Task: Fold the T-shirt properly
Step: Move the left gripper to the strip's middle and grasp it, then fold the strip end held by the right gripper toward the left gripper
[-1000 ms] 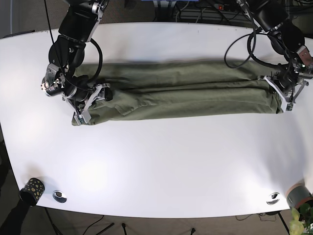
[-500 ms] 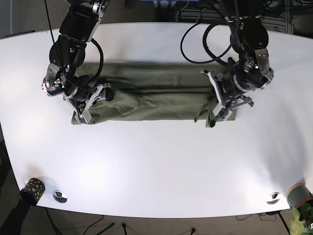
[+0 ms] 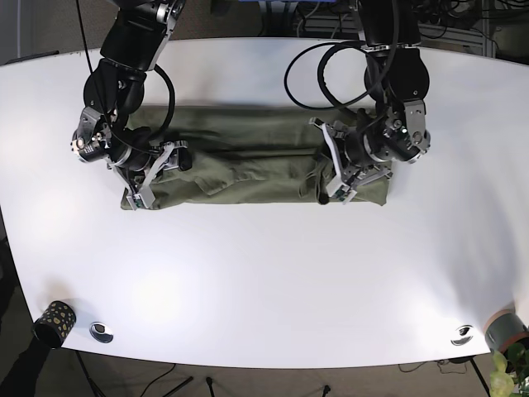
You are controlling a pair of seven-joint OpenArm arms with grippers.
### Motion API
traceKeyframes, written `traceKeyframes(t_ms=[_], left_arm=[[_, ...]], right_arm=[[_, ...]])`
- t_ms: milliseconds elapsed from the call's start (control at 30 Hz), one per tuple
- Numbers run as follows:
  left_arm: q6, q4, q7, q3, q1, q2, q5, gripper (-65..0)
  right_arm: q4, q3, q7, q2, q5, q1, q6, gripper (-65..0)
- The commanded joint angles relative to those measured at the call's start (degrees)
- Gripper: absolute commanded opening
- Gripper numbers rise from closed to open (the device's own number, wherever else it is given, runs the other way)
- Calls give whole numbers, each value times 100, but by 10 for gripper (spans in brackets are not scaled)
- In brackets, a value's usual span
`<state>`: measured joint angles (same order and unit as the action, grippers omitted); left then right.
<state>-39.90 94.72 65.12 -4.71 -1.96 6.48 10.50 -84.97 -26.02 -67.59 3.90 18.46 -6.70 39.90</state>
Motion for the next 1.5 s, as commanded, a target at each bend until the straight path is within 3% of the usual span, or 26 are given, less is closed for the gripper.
traceKeyframes(t_ms=[0,67,400,500,700,933,1000,1133,1267,1367,1467], left_arm=[[126,212,-108,238,-116,68,176,-275],[197,326,-117,423,-99,121,185,-235],[161,1592,-90,1390,-108,252,150,-251],[214,1627,-117,1091,-134,-19,150,-253],[170,1522,-125,-34,-90,-283,167,-253],[117,1487,-389,-500,402,-705,185,-258],[21,1487,-530,-685,534,-740,176,-287],[-10,1109,-785,-1116,648,-740,176,-406],[-10,520,-943,-1406,648,-740,176,-528],[-10,168,-1128,-1511,640,-740,176,-601],[-10,-26,-1207,-1547,631,-740,150,-607]], right_arm=[[-114,-5,65,54,110,-126,10,-241],[-114,-5,65,54,110,-134,10,-241],[-123,-5,65,54,119,-249,10,-241],[-272,-172,-76,107,471,-275,10,-241],[-413,-1270,-841,168,1288,-539,10,-241],[141,-2158,-876,757,1376,-583,10,-241],[492,-2405,-876,933,1376,-592,10,-241],[1257,-2607,-876,1197,1376,-662,10,-241],[1653,-2616,-876,1223,1517,-618,10,-241],[1890,-2598,-885,1197,1965,-425,10,-241],[2084,-2519,-885,1126,2501,-240,10,-241]])
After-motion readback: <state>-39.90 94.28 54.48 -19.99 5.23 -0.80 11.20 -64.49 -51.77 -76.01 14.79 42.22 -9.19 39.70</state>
